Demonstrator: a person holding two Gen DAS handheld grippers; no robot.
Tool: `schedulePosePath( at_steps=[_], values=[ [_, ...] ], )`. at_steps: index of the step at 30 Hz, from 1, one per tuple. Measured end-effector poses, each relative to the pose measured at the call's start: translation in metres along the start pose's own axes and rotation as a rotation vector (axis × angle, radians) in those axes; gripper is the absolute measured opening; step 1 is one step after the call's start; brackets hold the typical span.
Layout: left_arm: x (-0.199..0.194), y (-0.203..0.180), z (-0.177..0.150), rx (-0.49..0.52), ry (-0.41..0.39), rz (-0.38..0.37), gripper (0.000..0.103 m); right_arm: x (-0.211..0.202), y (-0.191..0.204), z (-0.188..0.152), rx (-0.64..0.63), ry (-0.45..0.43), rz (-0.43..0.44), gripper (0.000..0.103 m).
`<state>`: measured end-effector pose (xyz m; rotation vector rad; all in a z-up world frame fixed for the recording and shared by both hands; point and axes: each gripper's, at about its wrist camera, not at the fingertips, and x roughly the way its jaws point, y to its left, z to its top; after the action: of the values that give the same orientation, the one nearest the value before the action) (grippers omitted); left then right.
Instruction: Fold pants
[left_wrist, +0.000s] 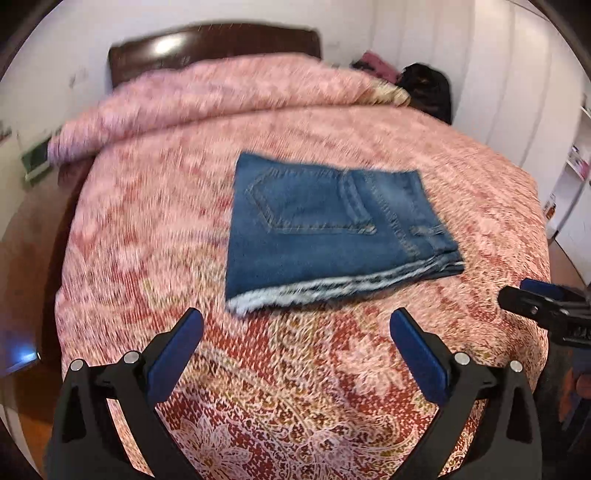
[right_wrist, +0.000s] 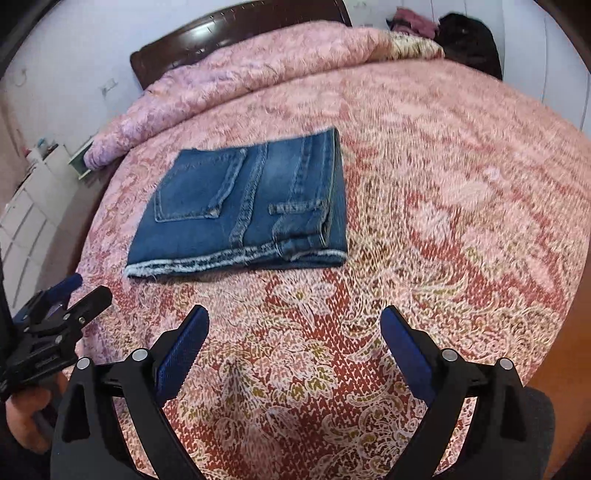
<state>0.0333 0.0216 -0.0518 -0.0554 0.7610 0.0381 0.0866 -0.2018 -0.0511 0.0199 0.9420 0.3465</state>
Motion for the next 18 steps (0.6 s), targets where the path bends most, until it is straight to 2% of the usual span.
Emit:
schedulePosePath(
  at_steps=[4, 10, 18],
  values=[
    [-0.014, -0.018, -0.002, 0.111, -0.092, 0.005, 0.101, -0.014, 0.004, -0.004, -0.057, -0.047, -0.035, 0.093],
    [-0.028, -0.036, -0.006, 0.193, -0.155, -0.035, 0.101, -0.033, 0.007, -0.005, -0.074, -0.108, -0.043, 0.093],
    [-0.048, -0.043, 0.002, 0.196, -0.235, -0.045, 0.101, -0.065, 0.023, -0.010, -0.145, -0.243, -0.041, 0.093]
  ],
)
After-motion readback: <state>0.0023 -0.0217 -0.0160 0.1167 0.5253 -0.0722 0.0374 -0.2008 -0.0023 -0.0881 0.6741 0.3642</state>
